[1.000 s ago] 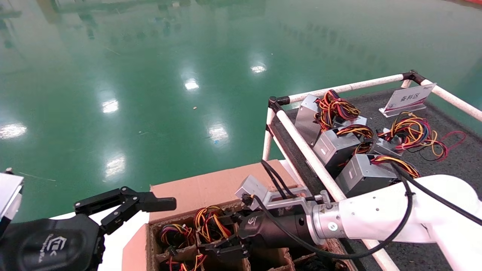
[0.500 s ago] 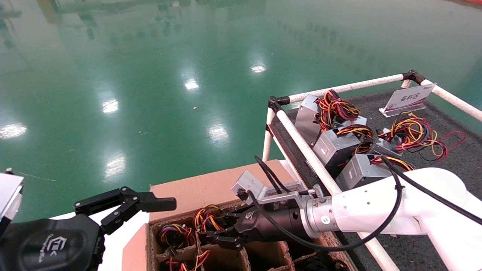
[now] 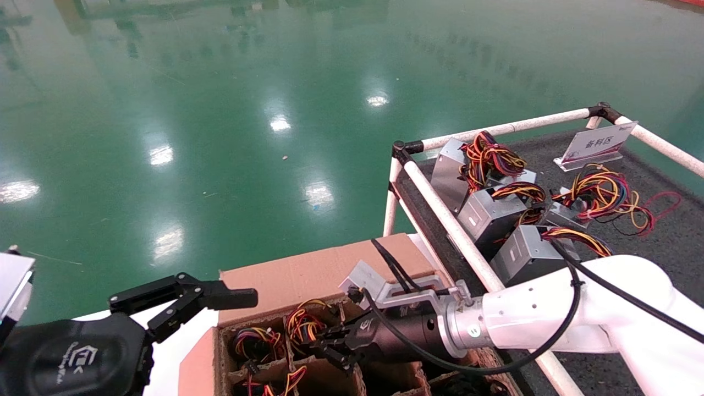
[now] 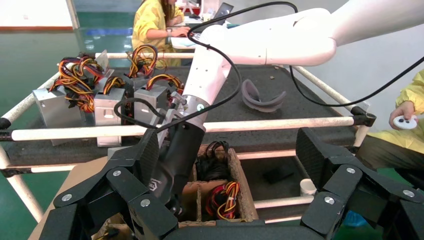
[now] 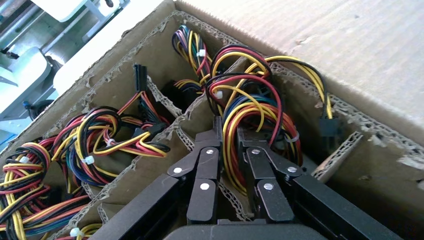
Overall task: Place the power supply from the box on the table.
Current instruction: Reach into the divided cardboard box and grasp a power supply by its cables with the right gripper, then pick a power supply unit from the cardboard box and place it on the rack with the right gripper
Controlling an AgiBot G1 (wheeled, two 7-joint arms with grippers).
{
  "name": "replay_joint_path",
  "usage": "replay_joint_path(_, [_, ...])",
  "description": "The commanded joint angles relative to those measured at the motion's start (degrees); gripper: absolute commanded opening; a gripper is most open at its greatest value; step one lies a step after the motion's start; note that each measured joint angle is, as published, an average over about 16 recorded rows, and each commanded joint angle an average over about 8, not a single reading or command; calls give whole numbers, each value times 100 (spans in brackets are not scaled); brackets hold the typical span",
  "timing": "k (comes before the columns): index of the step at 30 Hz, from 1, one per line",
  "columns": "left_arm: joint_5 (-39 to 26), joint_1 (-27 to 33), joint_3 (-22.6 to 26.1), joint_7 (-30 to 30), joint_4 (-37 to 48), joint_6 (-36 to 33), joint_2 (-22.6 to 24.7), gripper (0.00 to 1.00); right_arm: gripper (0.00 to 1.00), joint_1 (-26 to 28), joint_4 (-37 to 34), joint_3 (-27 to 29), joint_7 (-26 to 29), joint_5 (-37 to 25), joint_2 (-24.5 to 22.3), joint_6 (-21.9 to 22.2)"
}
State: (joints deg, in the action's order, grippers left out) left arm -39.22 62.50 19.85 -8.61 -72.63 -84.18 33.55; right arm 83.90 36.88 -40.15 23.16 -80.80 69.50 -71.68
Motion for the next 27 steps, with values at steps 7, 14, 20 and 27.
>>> replay_joint_path(7, [0, 0, 1, 0, 0, 0, 0, 100, 0, 43, 30, 86, 63, 153, -76, -122])
replay_joint_path(14, [1, 0, 1, 1, 0, 1, 0, 100, 0, 86, 167, 284, 202, 479, -310, -327])
replay_joint_path(20, [1, 0, 2, 1, 0, 1, -1, 100, 0, 110, 436, 529, 425, 891, -634, -580])
replay_joint_path(27, [2, 1, 2, 1, 0, 1, -1, 100, 0, 119, 1055, 864, 819, 1413, -1166, -823])
